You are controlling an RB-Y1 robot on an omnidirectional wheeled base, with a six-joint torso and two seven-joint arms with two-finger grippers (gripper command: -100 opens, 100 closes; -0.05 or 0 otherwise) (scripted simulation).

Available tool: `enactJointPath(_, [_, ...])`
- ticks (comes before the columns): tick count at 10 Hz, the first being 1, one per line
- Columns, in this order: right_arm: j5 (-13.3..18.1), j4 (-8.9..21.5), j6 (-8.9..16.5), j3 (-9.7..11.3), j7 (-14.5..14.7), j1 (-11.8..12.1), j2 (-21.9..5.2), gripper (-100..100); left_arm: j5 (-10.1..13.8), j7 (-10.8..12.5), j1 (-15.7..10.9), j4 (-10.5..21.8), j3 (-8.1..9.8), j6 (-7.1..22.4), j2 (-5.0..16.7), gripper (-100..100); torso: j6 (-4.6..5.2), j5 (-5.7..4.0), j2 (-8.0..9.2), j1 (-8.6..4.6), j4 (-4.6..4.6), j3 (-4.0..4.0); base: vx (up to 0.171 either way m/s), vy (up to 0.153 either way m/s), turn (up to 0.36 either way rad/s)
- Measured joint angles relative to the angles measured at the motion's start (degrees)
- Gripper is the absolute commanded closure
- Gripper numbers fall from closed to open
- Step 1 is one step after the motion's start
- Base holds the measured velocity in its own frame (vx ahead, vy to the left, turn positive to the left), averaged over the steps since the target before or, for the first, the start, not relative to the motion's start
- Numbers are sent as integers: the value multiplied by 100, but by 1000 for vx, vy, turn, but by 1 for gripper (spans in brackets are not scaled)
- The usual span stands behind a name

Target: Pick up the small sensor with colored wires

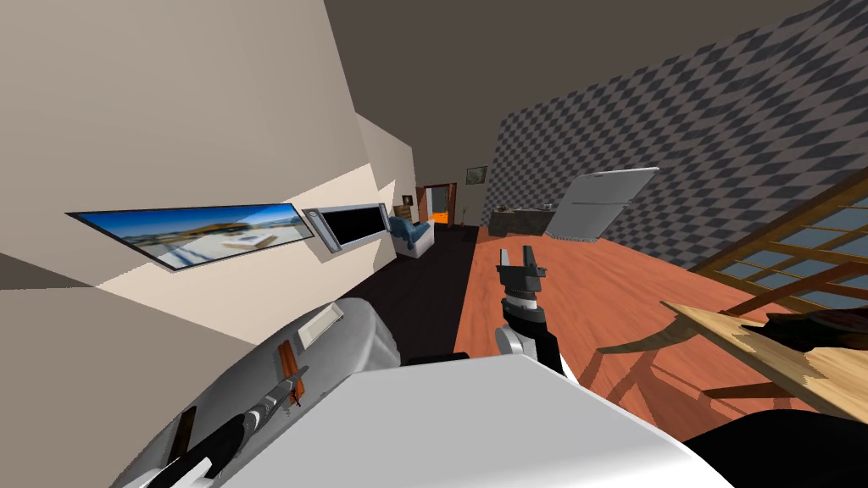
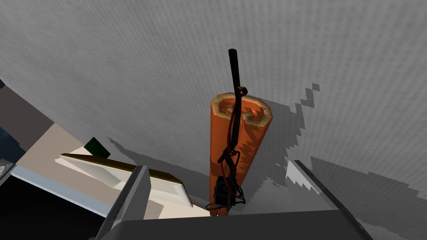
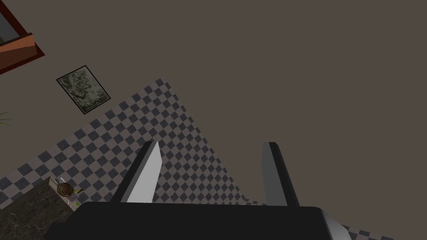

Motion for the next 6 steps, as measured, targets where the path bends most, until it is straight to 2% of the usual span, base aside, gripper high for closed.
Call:
enactJointPath(4, [0,0,0,0,0,0,0,0,5,7,3,-2,5,-1,-2,100,6,-1,-13,-4,-4,-9,-1,1,5])
enactJointPath(5, [0,0,0,0,0,0,0,0,6,8,3,-2,6,-1,-3,0,7,-1,-14,-4,-5,-9,0,0,0])
enactJointPath(6, [0,0,0,0,0,0,0,0,6,8,3,-2,6,-1,-3,100,7,-1,-14,-4,-5,-9,30,-16,-159])
